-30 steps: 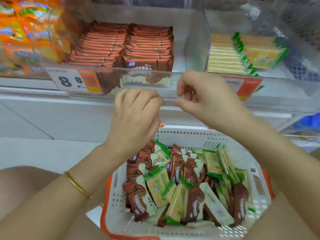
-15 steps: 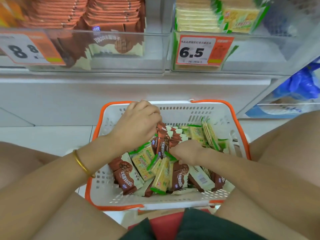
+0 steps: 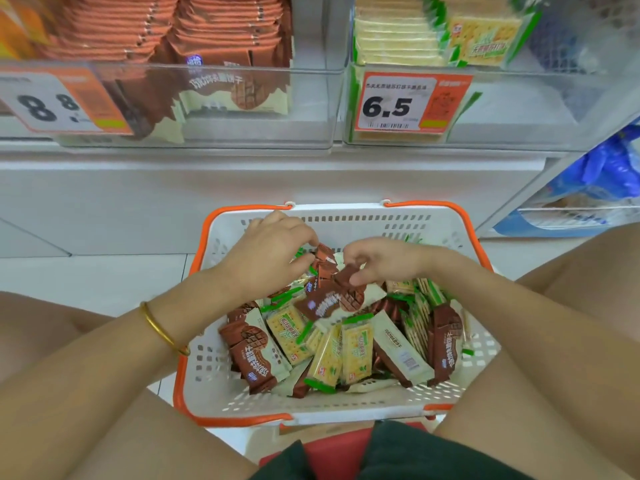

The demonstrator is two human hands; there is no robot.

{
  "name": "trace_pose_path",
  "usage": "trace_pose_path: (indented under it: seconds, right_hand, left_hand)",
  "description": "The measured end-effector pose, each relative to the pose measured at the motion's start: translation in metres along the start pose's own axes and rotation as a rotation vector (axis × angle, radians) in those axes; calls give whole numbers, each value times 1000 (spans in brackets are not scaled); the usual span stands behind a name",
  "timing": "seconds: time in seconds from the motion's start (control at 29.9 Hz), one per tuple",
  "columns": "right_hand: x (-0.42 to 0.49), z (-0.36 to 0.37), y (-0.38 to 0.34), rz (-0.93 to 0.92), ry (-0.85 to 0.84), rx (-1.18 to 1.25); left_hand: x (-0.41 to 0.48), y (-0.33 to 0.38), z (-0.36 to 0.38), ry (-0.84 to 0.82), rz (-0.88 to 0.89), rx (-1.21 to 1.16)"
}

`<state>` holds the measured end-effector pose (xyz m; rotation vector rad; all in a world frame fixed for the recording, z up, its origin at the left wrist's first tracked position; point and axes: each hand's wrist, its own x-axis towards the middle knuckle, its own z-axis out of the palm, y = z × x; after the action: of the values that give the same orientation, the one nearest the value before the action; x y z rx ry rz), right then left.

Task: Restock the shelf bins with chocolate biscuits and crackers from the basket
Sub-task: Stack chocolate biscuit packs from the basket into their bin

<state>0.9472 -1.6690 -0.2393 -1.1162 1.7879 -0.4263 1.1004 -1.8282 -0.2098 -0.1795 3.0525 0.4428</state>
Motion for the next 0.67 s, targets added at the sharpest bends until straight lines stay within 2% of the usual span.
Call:
trace_pose_path:
  seconds: [0.17, 0.33, 0.43, 0.57, 0.67]
  right_hand:
    - [-13, -23, -11, -65, 115, 375]
    - [-15, -26, -22, -108, 156, 547]
    - [-21, -31, -38, -113, 157, 479]
    - [-24, -40, -81, -176, 228, 323]
    - [-23, -46, -113, -247, 299, 171]
  left_hand:
    - [5, -12, -7, -239, -94, -184]
    - [6, -16, -25, -288, -129, -327]
    - [5, -14, -43, -277, -113, -361]
    - [0, -10, -82, -181, -96, -380]
    - [-3, -12, -111, -113, -71, -302]
